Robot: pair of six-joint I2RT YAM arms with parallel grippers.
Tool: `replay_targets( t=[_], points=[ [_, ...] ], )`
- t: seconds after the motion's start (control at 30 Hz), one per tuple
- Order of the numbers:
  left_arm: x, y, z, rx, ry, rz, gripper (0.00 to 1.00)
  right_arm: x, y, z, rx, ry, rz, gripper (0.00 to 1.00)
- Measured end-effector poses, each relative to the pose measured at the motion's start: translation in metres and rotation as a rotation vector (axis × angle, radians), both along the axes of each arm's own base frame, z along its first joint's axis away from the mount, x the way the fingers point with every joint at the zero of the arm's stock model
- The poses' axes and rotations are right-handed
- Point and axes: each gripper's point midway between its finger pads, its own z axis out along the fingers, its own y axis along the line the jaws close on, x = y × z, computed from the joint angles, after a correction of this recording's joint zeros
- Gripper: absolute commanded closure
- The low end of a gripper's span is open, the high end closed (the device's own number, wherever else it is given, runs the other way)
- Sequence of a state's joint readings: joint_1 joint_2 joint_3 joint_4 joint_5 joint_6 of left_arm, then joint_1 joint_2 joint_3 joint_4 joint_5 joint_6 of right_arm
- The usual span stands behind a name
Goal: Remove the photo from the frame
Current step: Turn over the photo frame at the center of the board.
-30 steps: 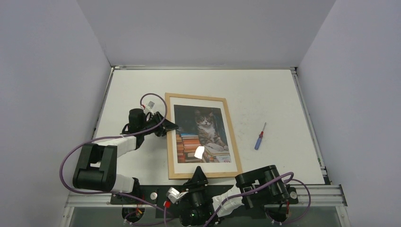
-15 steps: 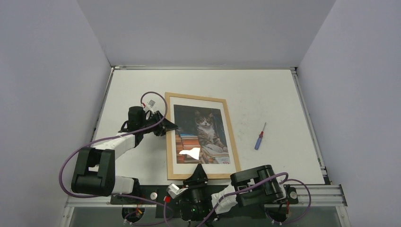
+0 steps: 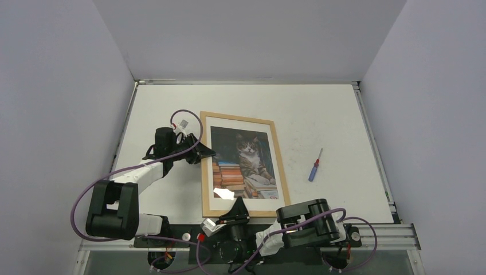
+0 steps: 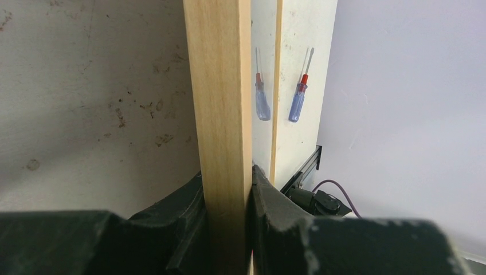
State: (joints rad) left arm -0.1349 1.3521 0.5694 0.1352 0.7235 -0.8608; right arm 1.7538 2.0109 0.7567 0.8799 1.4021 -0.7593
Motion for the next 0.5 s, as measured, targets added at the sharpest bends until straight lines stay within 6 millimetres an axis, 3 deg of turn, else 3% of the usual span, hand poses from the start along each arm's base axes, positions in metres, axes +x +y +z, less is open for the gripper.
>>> replay_targets(
  t=[0.2, 0.3, 0.37, 0.43, 0.5],
  points=[
    [-0.003, 0.0, 0.0, 0.002, 0.012, 0.0, 0.99, -0.006, 0.001, 0.0, 0.0, -0.003, 0.012, 1.0],
    [-0.005, 0.0, 0.001, 0.003, 0.016, -0.002, 0.88, -0.008, 0.0, 0.0, 0.004, -0.003, 0.013, 1.0],
    [-0.006, 0.001, 0.001, 0.005, 0.018, -0.004, 0.75, -0.009, 0.0, -0.001, 0.007, -0.002, 0.013, 1.0],
    [-0.007, 0.001, 0.001, 0.008, 0.016, -0.005, 0.7, -0.01, 0.0, 0.0, 0.009, 0.0, 0.015, 1.0],
    [-0.007, 0.002, 0.002, 0.022, -0.001, -0.007, 0.53, -0.011, -0.001, 0.002, 0.005, 0.0, 0.019, 1.0]
  ],
)
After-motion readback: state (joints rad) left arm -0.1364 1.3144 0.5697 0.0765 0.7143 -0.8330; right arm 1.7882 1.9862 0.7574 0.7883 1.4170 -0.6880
